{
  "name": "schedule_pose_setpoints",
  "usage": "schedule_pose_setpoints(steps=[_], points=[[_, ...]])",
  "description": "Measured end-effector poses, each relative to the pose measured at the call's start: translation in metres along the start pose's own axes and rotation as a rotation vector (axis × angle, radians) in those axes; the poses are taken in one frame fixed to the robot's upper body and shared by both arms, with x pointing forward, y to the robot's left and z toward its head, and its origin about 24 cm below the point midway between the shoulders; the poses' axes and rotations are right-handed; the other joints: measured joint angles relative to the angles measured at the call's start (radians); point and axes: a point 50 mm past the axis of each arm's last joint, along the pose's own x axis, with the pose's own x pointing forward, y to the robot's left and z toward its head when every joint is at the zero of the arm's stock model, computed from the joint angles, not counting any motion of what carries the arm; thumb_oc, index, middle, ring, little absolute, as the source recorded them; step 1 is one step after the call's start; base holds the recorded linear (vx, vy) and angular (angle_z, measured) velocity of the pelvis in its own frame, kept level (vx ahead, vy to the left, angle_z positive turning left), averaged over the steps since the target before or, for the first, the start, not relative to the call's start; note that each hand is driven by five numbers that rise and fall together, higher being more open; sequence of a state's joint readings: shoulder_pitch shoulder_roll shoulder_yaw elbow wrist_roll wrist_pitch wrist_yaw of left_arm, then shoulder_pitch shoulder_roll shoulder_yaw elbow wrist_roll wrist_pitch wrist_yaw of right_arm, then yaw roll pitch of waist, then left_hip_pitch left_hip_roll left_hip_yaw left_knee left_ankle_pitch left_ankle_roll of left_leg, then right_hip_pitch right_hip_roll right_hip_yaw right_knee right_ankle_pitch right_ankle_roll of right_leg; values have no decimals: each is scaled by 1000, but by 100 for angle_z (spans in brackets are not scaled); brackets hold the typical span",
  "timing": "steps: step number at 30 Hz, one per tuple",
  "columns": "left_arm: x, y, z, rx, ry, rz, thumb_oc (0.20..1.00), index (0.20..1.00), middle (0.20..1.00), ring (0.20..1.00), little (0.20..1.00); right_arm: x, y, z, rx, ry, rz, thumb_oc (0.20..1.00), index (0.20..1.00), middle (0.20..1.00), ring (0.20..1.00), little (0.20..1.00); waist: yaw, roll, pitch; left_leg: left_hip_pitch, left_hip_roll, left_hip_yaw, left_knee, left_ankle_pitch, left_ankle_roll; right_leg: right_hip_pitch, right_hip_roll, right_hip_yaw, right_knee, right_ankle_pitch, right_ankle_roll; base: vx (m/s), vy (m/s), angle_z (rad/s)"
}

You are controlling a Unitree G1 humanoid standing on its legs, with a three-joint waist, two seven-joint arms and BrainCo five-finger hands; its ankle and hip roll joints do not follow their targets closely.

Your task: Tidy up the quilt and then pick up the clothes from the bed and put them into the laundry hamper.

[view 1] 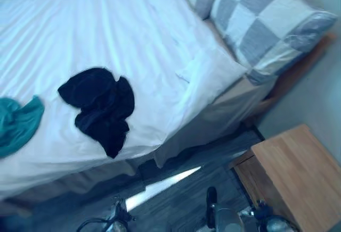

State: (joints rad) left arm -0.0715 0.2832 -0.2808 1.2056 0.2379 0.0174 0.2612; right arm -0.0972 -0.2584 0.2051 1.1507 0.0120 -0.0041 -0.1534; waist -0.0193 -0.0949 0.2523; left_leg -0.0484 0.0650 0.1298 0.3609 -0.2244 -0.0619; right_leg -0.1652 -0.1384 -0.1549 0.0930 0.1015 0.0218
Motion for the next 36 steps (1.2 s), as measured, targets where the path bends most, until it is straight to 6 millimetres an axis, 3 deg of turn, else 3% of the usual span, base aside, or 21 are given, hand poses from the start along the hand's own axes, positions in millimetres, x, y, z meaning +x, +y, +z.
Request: schedule_pose_setpoints(steps=[1,4,5,7,9,10,12,14,15,17,18,20,22,23,25,27,32,34,35,36], points=[[0,0,2,0,-4,-3,1000,1000,1000,1000,1000,1,-5,6,-3,-20,-18,1000,1000,1000,1000,1000,-21,-3,12,-1,54,135,-78,17,-3,48,5,-61,-47,-5,-11,81,36,88],[0,1,1,2,-3,-1,1000,1000,1000,1000,1000,3,-23,19,-30,-65,-70,1000,1000,1000,1000,1000,-22,11,24,25,99,234,-224,72,-6,114,43,-95,-95,-5,-18,106,49,31],[-1,-2,-5,-9,11,-9,1000,1000,1000,1000,1000,2,-41,36,-94,-150,-116,1000,1000,1000,1000,1000,-20,27,23,61,92,211,-310,145,-11,144,60,-99,-122,-7,-9,94,85,-15],[-2,-1,-7,-16,17,-9,1000,1000,1000,1000,1000,-7,-70,54,-162,-274,-213,1000,1000,1000,1000,1000,-58,45,16,90,87,203,-366,222,-22,175,64,-117,-153,-2,2,83,155,8],[-1,3,-6,-54,10,12,1000,1000,1000,1000,1000,-27,-101,79,-222,-425,-321,1000,1000,1000,1000,1000,-64,42,16,112,53,210,-422,236,-13,176,41,-115,-161,13,24,40,127,9],[-1,6,-6,-48,9,20,1000,1000,1000,1000,1000,-32,-109,82,-227,-463,-360,1000,1000,1000,1000,1000,-67,38,14,122,45,213,-428,247,-2,176,33,-115,-159,17,29,42,157,3],[0,13,-13,-49,23,37,1000,1000,1000,1000,1000,-48,-136,103,-307,-546,-464,1000,1000,1000,1000,1000,-62,15,10,125,20,198,-447,233,13,181,11,-125,-146,24,41,45,165,18],[-1,12,-19,-41,43,30,1000,1000,1000,1000,1000,-63,-157,126,-386,-630,-551,1000,1000,1000,1000,1000,-63,23,14,131,17,181,-447,236,32,141,-8,-121,-31,13,59,42,32,32],[-1,12,-21,-14,44,21,1000,1000,1000,1000,1000,-75,-172,144,-433,-691,-615,1000,1000,1000,1000,1000,-72,39,21,143,25,156,-440,237,41,78,-19,-73,103,-18,87,31,-25,50],[0,18,-23,4,46,34,1000,1000,1000,1000,1000,-85,-179,157,-472,-744,-658,1000,1000,1000,1000,1000,-85,39,20,128,16,111,-441,238,47,45,-1,43,125,-62,98,74,-83,66],[1,28,-27,32,50,52,1000,1000,1000,1000,1000,-99,-190,178,-492,-820,-718,1000,1000,1000,1000,1000,-82,14,20,103,-4,80,-441,252,60,9,9,127,80,-67,102,70,-109,64],[3,34,-21,45,35,63,1000,1000,1000,1000,1000,-115,-196,203,-500,-903,-765,1000,1000,1000,1000,1000,-92,4,24,83,-21,35,-438,259,60,12,26,209,-39,-64,107,40,-133,86],[3,33,-23,63,26,57,1000,1000,1000,1000,1000,-136,-196,241,-525,-1028,-800,1000,1000,1000,1000,1000,-79,-8,22,72,-56,20,-438,258,59,10,-5,194,-115,-46,111,18,-143,60],[3,31,-20,75,13,51,1000,1000,1000,1000,1000,-153,-195,263,-532,-1117,-828,1000,1000,1000,1000,1000,-62,-1,27,68,-59,8,-438,256,52,16,-10,184,-130,4,118,-20,-175,24],[1,29,-20,82,-2,48,1000,1000,1000,1000,1000,-165,-187,287,-566,-1193,-827,1000,1000,1000,1000,1000,-49,18,37,55,-55,-3,-438,262,40,19,-4,178,-154,80,115,-44,-100,21],[0,25,-16,102,-33,37,1000,1000,1000,1000,1000,-180,-177,318,-632,-1269,-827,1000,1000,1000,1000,1000,-30,49,61,6,-35,-11,-414,259,20,-4,13,162,-174,103,92,-106,-103,12],[4,34,17,105,-159,68,1000,1000,1000,1000,1000,-200,-187,356,-795,-1249,-922,1000,1000,1000,1000,1000,-6,93,124,-79,-16,-44,-375,265,6,-55,26,123,-173,123,71,-71,-76,18],[5,41,45,101,-258,98,1000,1000,1000,1000,1000,-211,-210,369,-837,-1168,-1027,1000,1000,1000,1000,1000,-4,120,174,-117,-12,-64,-375,277,-3,-81,28,103,-173,130,62,-67,-38,20],[5,43,50,99,-275,108,1000,1000,1000,1000,1000,-209,-215,371,-861,-1126,-1045,492,492,492,492,492,-8,122,183,-122,-12,-67,-376,279,-5,-87,28,100,-173,130,62,-33,-22,19],[5,45,56,93,-294,117,1000,1000,1000,1000,1000,-203,-221,369,-870,-1066,-1054,213,213,213,213,213,1,129,195,-130,-11,-68,-378,283,-6,-95,29,98,-173,131,60,-46,-20,11]])
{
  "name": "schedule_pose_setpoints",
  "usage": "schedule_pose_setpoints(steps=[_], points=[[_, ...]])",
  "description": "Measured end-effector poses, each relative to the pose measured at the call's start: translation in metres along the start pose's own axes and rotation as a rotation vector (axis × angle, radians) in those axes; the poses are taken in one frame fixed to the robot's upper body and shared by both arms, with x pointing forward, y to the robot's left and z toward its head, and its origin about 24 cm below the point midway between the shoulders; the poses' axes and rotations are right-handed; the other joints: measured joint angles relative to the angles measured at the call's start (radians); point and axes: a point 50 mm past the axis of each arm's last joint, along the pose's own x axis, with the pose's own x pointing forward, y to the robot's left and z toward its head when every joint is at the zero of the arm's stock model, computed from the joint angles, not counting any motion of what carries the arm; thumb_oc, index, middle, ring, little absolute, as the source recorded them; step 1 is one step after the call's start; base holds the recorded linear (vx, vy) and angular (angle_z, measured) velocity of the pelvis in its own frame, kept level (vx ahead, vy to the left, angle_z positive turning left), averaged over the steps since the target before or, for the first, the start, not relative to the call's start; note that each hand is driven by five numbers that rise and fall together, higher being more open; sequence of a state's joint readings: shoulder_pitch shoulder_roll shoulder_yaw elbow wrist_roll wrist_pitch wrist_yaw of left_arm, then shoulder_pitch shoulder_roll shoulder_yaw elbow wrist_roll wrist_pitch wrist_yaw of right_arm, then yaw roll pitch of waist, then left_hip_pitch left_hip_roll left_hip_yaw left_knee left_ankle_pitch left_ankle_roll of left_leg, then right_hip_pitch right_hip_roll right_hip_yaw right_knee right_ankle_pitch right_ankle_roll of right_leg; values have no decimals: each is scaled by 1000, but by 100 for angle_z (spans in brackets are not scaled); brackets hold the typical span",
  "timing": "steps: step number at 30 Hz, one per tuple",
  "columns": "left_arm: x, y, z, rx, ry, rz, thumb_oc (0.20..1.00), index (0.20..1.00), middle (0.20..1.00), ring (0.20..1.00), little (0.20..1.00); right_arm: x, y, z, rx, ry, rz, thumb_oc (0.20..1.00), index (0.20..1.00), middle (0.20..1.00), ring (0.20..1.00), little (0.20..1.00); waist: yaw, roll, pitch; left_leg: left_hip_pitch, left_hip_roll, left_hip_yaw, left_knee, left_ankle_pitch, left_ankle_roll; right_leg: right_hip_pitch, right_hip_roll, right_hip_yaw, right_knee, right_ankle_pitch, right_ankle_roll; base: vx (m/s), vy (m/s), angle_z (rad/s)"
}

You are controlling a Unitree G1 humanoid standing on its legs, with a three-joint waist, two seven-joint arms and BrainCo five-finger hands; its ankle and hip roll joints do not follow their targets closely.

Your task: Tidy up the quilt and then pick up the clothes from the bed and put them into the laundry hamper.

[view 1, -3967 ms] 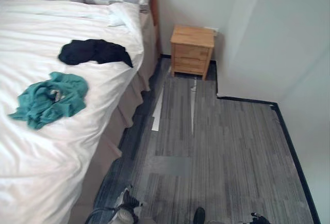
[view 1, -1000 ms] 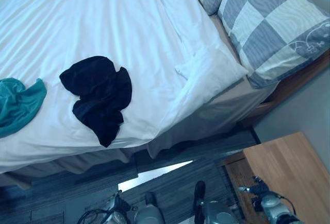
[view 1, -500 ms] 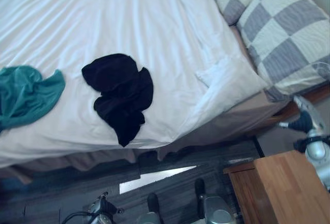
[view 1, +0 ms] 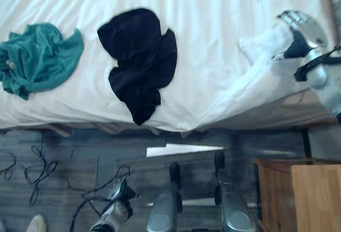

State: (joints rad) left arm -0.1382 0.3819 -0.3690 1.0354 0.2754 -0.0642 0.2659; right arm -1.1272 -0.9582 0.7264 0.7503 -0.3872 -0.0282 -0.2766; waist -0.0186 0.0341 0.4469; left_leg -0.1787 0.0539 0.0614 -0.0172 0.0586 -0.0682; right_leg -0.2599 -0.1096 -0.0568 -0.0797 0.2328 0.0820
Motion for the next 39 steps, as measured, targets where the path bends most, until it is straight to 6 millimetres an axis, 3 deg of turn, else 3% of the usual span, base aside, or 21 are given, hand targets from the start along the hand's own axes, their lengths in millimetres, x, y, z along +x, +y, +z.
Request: schedule_pose_setpoints(steps=[4,8,13,14,17,18,19,20,23,25,26,27,28,29,30,32,33,35,36,38,39], points=[[1,-3,4,-30,4,2,1000,1000,1000,1000,1000,-6,36,-27,-54,172,124,200,200,200,200,200,2,18,10,-11,-6,-8,-2,1,-1,-9,-5,-9,2,0,0,-20,11,7],[2,-5,5,-33,9,-2,1000,1000,1000,1000,1000,-10,38,-33,-8,210,122,200,200,200,200,200,-2,18,9,28,-11,-9,-18,1,0,23,-11,-14,2,0,0,7,10,1],[-2,-16,4,-38,23,-28,1000,1000,1000,1000,1000,-60,75,-43,199,276,104,200,200,200,200,200,-19,9,7,104,-6,11,-58,2,0,73,0,-6,1,-14,-1,65,42,-5],[-3,-15,-3,-83,73,-13,1000,1000,1000,1000,1000,-104,84,-45,457,365,-31,1000,1000,1000,1000,1000,-22,2,3,126,-13,3,-62,6,6,97,-6,-12,1,-18,-3,64,16,-7],[-14,-26,-30,-93,187,-41,1000,1000,1000,1000,1000,-178,142,-37,619,523,125,1000,1000,1000,1000,1000,-67,-35,-37,188,-6,34,-68,-24,3,145,-2,14,0,-40,2,92,38,-26],[-21,-32,-44,-85,240,-62,1000,1000,1000,1000,1000,-216,167,-35,659,630,230,1000,1000,1000,1000,1000,-92,-50,-79,193,1,45,-69,-37,-6,142,4,27,0,-51,2,131,57,-34],[-22,-34,-46,-86,256,-66,1000,1000,1000,1000,1000,-241,179,-35,709,717,259,1000,1000,1000,1000,1000,-110,-60,-89,202,1,50,-70,-37,-6,148,6,32,0,-51,2,132,90,-34],[-26,-38,-52,-101,284,-75,1000,1000,1000,1000,1000,-271,197,-23,838,837,265,1000,1000,1000,1000,1000,-128,-73,-115,217,7,62,-70,-42,-6,155,12,42,0,-53,1,134,98,-31],[-30,-50,-51,-126,313,-112,1000,1000,1000,1000,1000,-283,217,13,1060,932,257,1000,1000,1000,1000,1000,-146,-79,-193,251,16,93,-71,-57,-10,174,26,71,-1,-59,-2,68,55,-32],[-29,-55,-44,-128,286,-132,1000,1000,1000,1000,1000,-321,238,12,1026,1116,393,1000,1000,1000,1000,1000,-130,-78,-262,274,18,94,-71,-63,-8,197,27,72,-6,-69,-3,38,77,-1],[-30,-55,-46,-127,290,-135,1000,1000,1000,1000,1000,-328,239,4,1001,1177,400,1000,1000,1000,1000,1000,-129,-81,-268,272,17,96,-71,-62,-6,197,26,73,-6,-68,-1,-6,56,-1],[-31,-56,-45,-129,288,-136,1000,1000,1000,1000,1000,-332,236,-6,970,1209,392,504,504,504,504,504,-130,-83,-267,270,13,98,-71,-61,-3,194,23,76,-6,-66,1,-20,13,-10],[-35,-60,-50,-119,299,-151,1000,1000,1000,1000,1000,-334,230,-20,925,1225,364,200,200,200,200,200,-137,-82,-266,268,8,99,-71,-62,7,188,17,82,-4,-63,5,-55,3,-16],[-40,-65,-57,-112,317,-167,1000,1000,1000,1000,1000,-327,216,-40,855,1207,291,200,200,200,200,200,-143,-86,-265,260,2,106,-71,-63,16,181,12,91,-6,-59,11,-45,-5,-21],[-44,-67,-61,-109,329,-173,1000,1000,1000,1000,1000,-317,207,-48,821,1163,251,200,200,200,200,200,-146,-87,-264,255,2,114,-71,-64,18,173,11,95,-6,-57,14,-100,-32,-28],[-47,-69,-67,-101,348,-180,1000,1000,1000,1000,1000,-286,181,-67,747,1032,140,200,200,200,200,200,-148,-97,-259,244,-1,119,-71,-59,23,158,5,91,-6,-51,22,-98,-37,-12],[-47,-68,-67,-90,343,-182,1000,1000,1000,1000,1000,-257,164,-76,695,931,85,200,200,200,200,200,-139,-100,-256,231,-2,118,-71,-53,23,146,5,91,-6,-49,25,-66,-30,6],[-46,-66,-68,-85,345,-178,1000,1000,1000,1000,1000,-213,143,-78,687,816,-5,200,200,200,200,200,-127,-100,-240,215,-1,117,-71,-44,21,130,5,89,-6,-49,25,-73,-45,4],[-42,-63,-63,-75,329,-172,1000,1000,1000,1000,1000,-176,121,-74,678,701,-89,200,200,200,200,200,-115,-90,-212,200,-1,113,-70,-37,15,119,5,85,-6,-47,27,-78,-62,8],[-36,-60,-55,-61,298,-166,1000,1000,1000,1000,1000,-128,92,-60,678,556,-174,200,200,200,200,200,-90,-71,-170,178,1,101,-70,-24,11,101,5,76,-5,-45,29,-84,-78,17],[-35,-59,-51,-63,281,-162,1000,1000,1000,1000,1000,-114,84,-54,690,520,-204,200,200,200,200,200,-82,-59,-151,168,3,91,-69,-19,10,98,6,67,-4,-45,29,-61,-68,24]])
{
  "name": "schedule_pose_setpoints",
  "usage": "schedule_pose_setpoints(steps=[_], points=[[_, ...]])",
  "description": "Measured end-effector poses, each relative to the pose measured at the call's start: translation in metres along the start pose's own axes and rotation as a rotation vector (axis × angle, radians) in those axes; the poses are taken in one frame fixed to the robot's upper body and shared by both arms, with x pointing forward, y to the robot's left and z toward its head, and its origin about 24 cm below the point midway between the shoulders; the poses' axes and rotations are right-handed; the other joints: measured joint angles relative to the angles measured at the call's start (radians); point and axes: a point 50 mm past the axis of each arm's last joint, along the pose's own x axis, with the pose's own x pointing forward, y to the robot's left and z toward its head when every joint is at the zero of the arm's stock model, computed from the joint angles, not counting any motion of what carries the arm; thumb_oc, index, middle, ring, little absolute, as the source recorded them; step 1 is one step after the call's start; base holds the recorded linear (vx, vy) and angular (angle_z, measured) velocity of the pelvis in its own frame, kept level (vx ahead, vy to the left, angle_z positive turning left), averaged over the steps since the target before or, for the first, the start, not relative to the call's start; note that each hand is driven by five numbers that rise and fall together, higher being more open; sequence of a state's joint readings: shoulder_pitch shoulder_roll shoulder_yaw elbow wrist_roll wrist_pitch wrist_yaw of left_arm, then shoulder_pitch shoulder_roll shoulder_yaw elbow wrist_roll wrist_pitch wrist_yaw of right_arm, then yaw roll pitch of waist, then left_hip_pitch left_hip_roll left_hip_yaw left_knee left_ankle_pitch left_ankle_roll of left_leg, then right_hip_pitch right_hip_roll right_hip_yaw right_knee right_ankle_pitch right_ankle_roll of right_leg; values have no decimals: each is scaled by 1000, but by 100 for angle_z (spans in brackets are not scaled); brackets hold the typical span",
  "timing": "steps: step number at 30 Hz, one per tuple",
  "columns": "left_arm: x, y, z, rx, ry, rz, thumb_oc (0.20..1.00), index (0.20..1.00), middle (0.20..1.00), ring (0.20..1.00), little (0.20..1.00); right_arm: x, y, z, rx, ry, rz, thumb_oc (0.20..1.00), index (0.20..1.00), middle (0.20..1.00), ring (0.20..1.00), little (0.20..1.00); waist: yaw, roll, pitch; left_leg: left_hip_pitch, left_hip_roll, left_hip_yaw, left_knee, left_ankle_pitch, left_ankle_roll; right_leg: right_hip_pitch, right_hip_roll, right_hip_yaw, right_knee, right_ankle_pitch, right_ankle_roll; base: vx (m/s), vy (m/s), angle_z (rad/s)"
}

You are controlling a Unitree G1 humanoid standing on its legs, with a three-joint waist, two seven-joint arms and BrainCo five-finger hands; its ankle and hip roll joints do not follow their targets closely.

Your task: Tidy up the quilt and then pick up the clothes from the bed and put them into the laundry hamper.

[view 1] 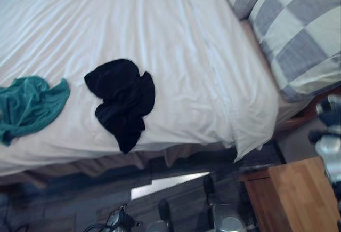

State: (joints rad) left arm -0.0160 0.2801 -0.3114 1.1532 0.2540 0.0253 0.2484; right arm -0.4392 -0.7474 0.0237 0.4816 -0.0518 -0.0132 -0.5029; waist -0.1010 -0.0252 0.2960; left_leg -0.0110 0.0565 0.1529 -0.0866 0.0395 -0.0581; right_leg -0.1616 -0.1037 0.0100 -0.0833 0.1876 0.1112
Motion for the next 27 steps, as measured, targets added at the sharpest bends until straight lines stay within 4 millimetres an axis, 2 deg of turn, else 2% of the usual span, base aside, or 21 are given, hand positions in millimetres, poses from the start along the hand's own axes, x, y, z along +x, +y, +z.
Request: schedule_pose_setpoints(steps=[1,2,3,4,5,6,8,9,11,13,15,16,17,19,20,22,23,24,25,27], points=[[0,0,6,10,-27,8,1000,1000,1000,1000,1000,20,7,39,27,-97,-9,200,200,200,200,200,5,17,28,-24,2,-2,0,7,-3,-28,1,-6,2,0,0,-28,-36,23],[2,2,13,10,-47,14,1000,1000,1000,1000,1000,28,4,54,49,-136,-27,200,200,200,200,200,19,33,48,-39,3,-3,3,13,-4,-39,1,-9,3,0,0,-61,-47,27],[3,3,18,14,-63,18,1000,1000,1000,1000,1000,33,1,62,54,-157,-40,200,200,200,200,200,31,46,60,-53,4,-4,6,21,-11,-46,2,-10,3,8,-2,-73,-37,45],[3,7,25,5,-89,33,1000,1000,1000,1000,1000,40,3,66,44,-153,-35,200,200,200,200,200,50,62,86,-62,3,-10,6,37,-8,-48,0,-17,3,33,-14,-84,-41,38],[3,7,26,14,-98,40,1000,1000,1000,1000,1000,44,9,68,20,-148,-19,200,200,200,200,200,61,66,91,-71,3,-10,6,39,-10,-58,0,-16,3,32,-16,-65,-38,28],[4,8,32,28,-119,43,1000,1000,1000,1000,1000,48,15,64,-13,-113,4,200,200,200,200,200,82,75,103,-95,4,-13,6,46,-12,-79,1,-21,3,36,-15,-37,-26,11],[5,11,39,26,-135,53,1000,1000,1000,1000,1000,41,33,44,-5,-2,42,200,200,200,200,200,79,77,126,-109,3,-28,6,56,-9,-86,0,-36,3,39,-18,0,1,18],[6,14,45,22,-154,61,1000,1000,1000,1000,1000,33,47,29,0,84,86,200,200,200,200,200,81,75,145,-109,2,-30,6,56,-9,-83,1,-38,3,42,-21,12,11,10],[7,18,55,15,-182,71,1000,1000,1000,1000,1000,18,58,9,81,162,81,200,200,200,200,200,71,79,160,-103,-2,-28,6,53,-8,-77,-3,-44,3,47,-28,7,13,3],[8,25,65,7,-204,89,1000,1000,1000,1000,1000,8,59,-3,139,198,76,200,200,200,200,200,70,75,161,-69,-3,-27,6,43,-6,-42,-6,-52,3,47,-28,8,41,2],[9,30,71,4,-220,106,1000,1000,1000,1000,1000,-7,66,-18,151,240,109,200,200,200,200,200,71,66,159,-37,-1,-28,5,33,-5,-8,-5,-57,3,46,-28,18,25,5],[9,31,72,0,-221,115,1000,1000,1000,1000,1000,-21,73,-30,150,275,138,200,200,200,200,200,68,56,155,-20,4,-27,5,27,-8,7,0,-57,3,43,-29,32,38,0],[10,34,70,-2,-212,128,1000,1000,1000,1000,1000,-39,79,-45,146,313,167,200,200,200,200,200,66,38,146,-4,7,-27,5,18,-14,23,2,-58,3,34,-36,35,44,1],[10,37,65,-18,-188,141,1000,1000,1000,1000,1000,-91,90,-85,103,451,268,200,200,200,200,200,57,-4,111,8,8,-29,5,12,-14,37,2,-61,4,32,-38,37,75,1],[11,37,61,-12,-176,140,1000,1000,1000,1000,1000,-137,95,-116,49,588,365,200,200,200,200,200,47,-26,99,29,13,-29,5,5,-11,58,5,-62,3,32,-38,23,120,-5],[10,34,54,-4,-151,131,1000,1000,1000,1000,1000,-235,89,-165,-73,904,530,200,200,200,200,200,30,-55,71,60,10,-24,2,-9,-10,84,6,-59,3,30,-36,-4,146,-19],[10,29,43,9,-117,118,1000,1000,1000,1000,1000,-319,69,-190,-193,1166,659,517,517,517,517,517,4,-80,32,68,1,-9,-1,-26,-5,85,-5,-50,3,4,-28,-59,165,-34],[10,28,39,17,-103,112,1000,1000,1000,1000,1000,-350,56,-195,-237,1256,698,1000,1000,1000,1000,1000,-19,-85,22,68,-5,1,-1,-31,-2,85,-11,-41,3,4,-27,-94,134,-40],[10,29,38,26,-92,108,1000,1000,1000,1000,1000,-381,38,-199,-293,1351,746,1000,1000,1000,1000,1000,-60,-86,15,72,-7,5,-1,-39,8,83,-11,-31,7,9,-19,-133,81,-30],[12,35,39,11,-91,114,1000,1000,1000,1000,1000,-396,33,-199,-326,1384,806,1000,1000,1000,1000,1000,-84,-86,15,72,1,39,-1,-29,29,41,-6,-10,58,38,24,-105,78,-38]])
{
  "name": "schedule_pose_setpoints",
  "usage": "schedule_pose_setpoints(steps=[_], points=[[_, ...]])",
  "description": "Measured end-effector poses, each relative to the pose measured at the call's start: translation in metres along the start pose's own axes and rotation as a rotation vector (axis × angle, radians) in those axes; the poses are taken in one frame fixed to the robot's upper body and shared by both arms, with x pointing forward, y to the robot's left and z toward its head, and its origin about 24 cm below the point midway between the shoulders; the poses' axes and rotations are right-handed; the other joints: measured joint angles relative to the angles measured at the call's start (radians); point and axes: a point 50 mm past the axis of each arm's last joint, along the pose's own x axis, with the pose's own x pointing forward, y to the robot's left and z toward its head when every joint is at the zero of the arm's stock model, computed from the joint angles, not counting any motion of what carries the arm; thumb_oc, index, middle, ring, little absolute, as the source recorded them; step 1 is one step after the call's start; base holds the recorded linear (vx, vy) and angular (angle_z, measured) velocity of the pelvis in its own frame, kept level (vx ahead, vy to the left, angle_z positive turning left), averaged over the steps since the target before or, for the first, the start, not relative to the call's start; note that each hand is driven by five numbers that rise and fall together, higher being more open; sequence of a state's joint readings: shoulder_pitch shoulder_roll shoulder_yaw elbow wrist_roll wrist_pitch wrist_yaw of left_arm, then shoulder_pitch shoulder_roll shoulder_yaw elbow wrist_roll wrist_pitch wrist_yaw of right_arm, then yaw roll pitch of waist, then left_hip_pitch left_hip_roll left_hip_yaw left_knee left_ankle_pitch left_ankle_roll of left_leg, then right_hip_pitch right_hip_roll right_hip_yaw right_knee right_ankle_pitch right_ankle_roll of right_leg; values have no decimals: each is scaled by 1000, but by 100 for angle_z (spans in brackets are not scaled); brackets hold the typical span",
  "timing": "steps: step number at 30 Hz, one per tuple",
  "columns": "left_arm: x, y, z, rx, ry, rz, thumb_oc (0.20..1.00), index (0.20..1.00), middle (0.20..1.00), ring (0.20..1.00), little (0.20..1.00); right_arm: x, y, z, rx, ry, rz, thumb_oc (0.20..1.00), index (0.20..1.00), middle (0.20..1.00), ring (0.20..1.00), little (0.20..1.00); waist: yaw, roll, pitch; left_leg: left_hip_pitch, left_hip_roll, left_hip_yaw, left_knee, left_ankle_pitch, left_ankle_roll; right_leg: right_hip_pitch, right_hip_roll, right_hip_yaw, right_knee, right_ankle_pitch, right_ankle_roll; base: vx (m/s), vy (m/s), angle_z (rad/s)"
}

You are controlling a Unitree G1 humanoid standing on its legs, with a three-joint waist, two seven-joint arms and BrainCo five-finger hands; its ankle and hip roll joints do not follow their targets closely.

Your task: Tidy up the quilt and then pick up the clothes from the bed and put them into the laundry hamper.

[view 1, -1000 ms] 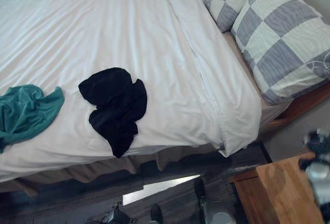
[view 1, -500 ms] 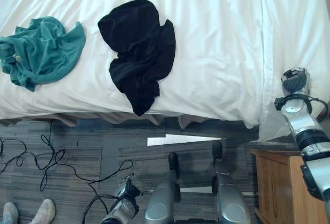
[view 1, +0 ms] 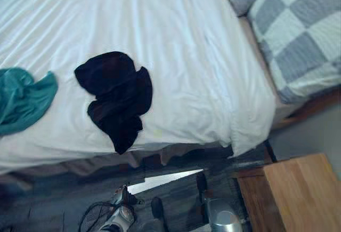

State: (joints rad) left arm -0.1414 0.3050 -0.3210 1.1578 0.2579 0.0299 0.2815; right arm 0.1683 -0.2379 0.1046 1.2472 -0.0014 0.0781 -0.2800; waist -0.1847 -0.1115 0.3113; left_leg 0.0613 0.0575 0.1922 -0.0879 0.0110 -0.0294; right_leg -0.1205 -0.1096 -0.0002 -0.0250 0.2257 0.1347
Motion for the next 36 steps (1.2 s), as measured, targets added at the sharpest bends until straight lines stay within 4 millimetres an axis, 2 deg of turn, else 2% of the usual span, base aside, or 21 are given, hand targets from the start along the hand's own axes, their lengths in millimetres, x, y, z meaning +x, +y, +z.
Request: schedule_pose_setpoints(steps=[3,5,6,7,8,11,14,17,19,20,21,22,23,25,26,28,30,32,34,35,36], points=[[-2,-1,-8,-15,12,1,1000,1000,1000,1000,1000,-2,13,28,-84,-93,46,1000,1000,1000,1000,1000,47,42,-12,11,55,46,6,14,7,-59,54,-99,296,-193,-31,-63,18,-45],[-11,-14,-29,-7,64,-38,1000,1000,1000,1000,1000,-6,17,66,-128,-250,70,1000,1000,1000,1000,1000,84,49,-73,-27,51,29,21,9,-22,10,74,-78,220,-294,-84,-225,25,-22],[-11,-17,-26,-42,68,-48,1000,1000,1000,1000,1000,-8,9,93,-129,-332,50,1000,1000,1000,1000,1000,103,73,-67,-87,52,7,73,34,-38,21,83,-91,170,-268,-98,-150,75,63],[-7,-15,-14,-59,45,-45,1000,1000,1000,1000,1000,-8,4,101,-145,-352,34,1000,1000,1000,1000,1000,105,71,-66,-147,50,-14,116,58,-81,9,57,-119,150,-243,-100,-89,232,130],[-4,-18,8,-116,-3,-59,1000,1000,1000,1000,1000,-10,-20,134,-154,-432,-29,1000,1000,1000,1000,1000,113,83,-46,-202,40,35,144,57,-97,-3,-3,-185,127,-176,-112,-92,330,125],[-11,-31,-10,-118,60,-91,1000,1000,1000,1000,1000,-22,-40,178,-118,-573,-80,1000,1000,1000,1000,1000,107,99,-40,-153,122,-24,173,24,-128,21,-11,-186,86,-178,-111,-9,333,43],[-12,-37,-6,-164,63,-103,1000,1000,1000,1000,1000,-15,-48,160,-12,-513,-70,1000,1000,1000,1000,1000,104,102,-36,-136,254,-34,150,20,-159,19,-26,-201,70,-174,-100,45,528,42],[-10,-37,0,-174,59,-105,1000,1000,1000,1000,1000,-4,-46,127,-39,-385,-55,1000,1000,1000,1000,1000,106,101,-32,-107,332,-12,82,37,-173,14,-49,-186,66,-172,-87,132,490,24],[-10,-38,3,-183,61,-111,1000,1000,1000,1000,1000,2,-45,108,-62,-309,-45,1000,1000,1000,1000,1000,102,127,-45,-87,365,48,46,29,-182,58,-82,-220,-5,-111,-3,202,641,25],[-10,-40,6,-188,55,-116,1000,1000,1000,1000,1000,3,-47,100,-69,-293,-48,1000,1000,1000,1000,1000,101,134,-49,-87,356,40,48,21,-176,68,-96,-230,-17,-102,10,125,517,32],[-10,-41,8,-189,42,-120,1000,1000,1000,1000,1000,5,-48,85,-43,-259,-47,1000,1000,1000,1000,1000,107,129,-46,-93,328,18,61,49,-212,74,-129,-238,-10,-81,28,83,481,56],[-5,-27,11,-173,23,-92,1000,1000,1000,1000,1000,4,-32,80,-50,-247,-5,1000,1000,1000,1000,1000,111,48,-34,-124,231,13,147,52,-196,80,-254,-252,40,-56,5,47,307,56],[-3,-20,5,-158,40,-76,1000,1000,1000,1000,1000,3,-19,70,-58,-214,31,1000,1000,1000,1000,1000,112,8,-53,-127,188,20,159,50,-193,59,-289,-264,65,-10,-33,152,621,22],[-3,-6,-20,-120,95,-50,1000,1000,1000,1000,1000,-5,12,76,-101,-255,119,1000,1000,1000,1000,1000,140,9,-53,-125,174,54,188,9,-122,8,-309,-308,152,171,-72,124,377,-18],[-3,-1,-28,-101,114,-39,1000,1000,1000,1000,1000,-7,17,79,-106,-270,101,1000,1000,1000,1000,1000,145,22,-48,-106,186,45,171,6,-114,-28,-299,-311,252,137,-61,103,233,15],[-3,5,-37,-85,145,-28,1000,1000,1000,1000,1000,-5,9,80,-143,-287,94,1000,1000,1000,1000,1000,144,54,-61,-78,185,42,94,29,-67,-104,-195,-275,415,-124,9,238,405,5],[-7,3,-52,-75,203,-48,1000,1000,1000,1000,1000,-9,10,96,-161,-356,108,1000,1000,1000,1000,1000,138,55,-56,-37,167,62,12,58,-39,-166,-85,-314,493,-264,18,300,247,-19],[-11,-2,-62,-91,237,-66,1000,1000,1000,1000,1000,-12,12,104,-186,-395,115,1000,1000,1000,1000,1000,118,53,-51,-29,138,75,3,55,-35,-173,-28,-373,453,-305,-47,201,153,7],[-17,-17,-62,-109,227,-108,1000,1000,1000,1000,1000,-12,16,102,-209,-392,133,1000,1000,1000,1000,1000,117,19,-55,45,41,103,23,27,-42,-71,-22,-453,296,-306,-94,239,200,16],[-17,-18,-62,-117,225,-109,1000,1000,1000,1000,1000,-12,19,102,-217,-384,138,1000,1000,1000,1000,1000,108,4,-39,-7,30,92,234,-40,-103,-31,-21,-393,262,-281,-183,24,155,-17],[-17,-21,-56,-125,206,-114,1000,1000,1000,1000,1000,-12,19,106,-222,-386,139,1000,1000,1000,1000,1000,125,5,-42,-92,62,95,399,-78,-134,-24,-18,-365,235,-282,-190,-89,51,-40]])
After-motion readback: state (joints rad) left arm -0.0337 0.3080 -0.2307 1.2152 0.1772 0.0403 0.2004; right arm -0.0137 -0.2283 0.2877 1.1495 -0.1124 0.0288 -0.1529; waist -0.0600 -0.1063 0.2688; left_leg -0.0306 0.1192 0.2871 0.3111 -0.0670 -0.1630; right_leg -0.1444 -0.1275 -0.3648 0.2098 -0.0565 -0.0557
